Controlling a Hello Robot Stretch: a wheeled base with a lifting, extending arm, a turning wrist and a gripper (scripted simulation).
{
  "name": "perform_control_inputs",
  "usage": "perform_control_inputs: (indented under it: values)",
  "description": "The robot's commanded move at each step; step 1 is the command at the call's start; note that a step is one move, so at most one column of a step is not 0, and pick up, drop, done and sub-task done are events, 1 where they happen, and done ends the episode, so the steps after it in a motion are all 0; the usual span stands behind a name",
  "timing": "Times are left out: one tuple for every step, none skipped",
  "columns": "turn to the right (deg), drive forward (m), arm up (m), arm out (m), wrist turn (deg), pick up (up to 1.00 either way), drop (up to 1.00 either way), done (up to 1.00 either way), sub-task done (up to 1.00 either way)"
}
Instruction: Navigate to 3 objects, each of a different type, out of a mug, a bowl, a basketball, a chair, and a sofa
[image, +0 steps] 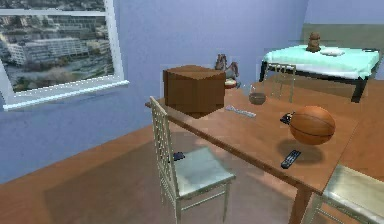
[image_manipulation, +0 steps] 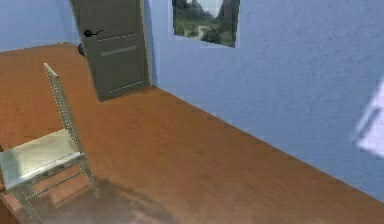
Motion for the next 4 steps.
perform_control_inputs:
  values:
    - [45.0,0.0,0.0,0.0,0.0,0.0,0.0,0.0,0.0]
    - [9.0,0.0,0.0,0.0,0.0,0.0,0.0,0.0,0.0]
    - [0.0,0.35,0.0,0.0,0.0,0.0,0.0,0.0,0.0]
    - [-27.0,0.0,0.0,0.0,0.0,0.0,0.0,0.0,0.0]
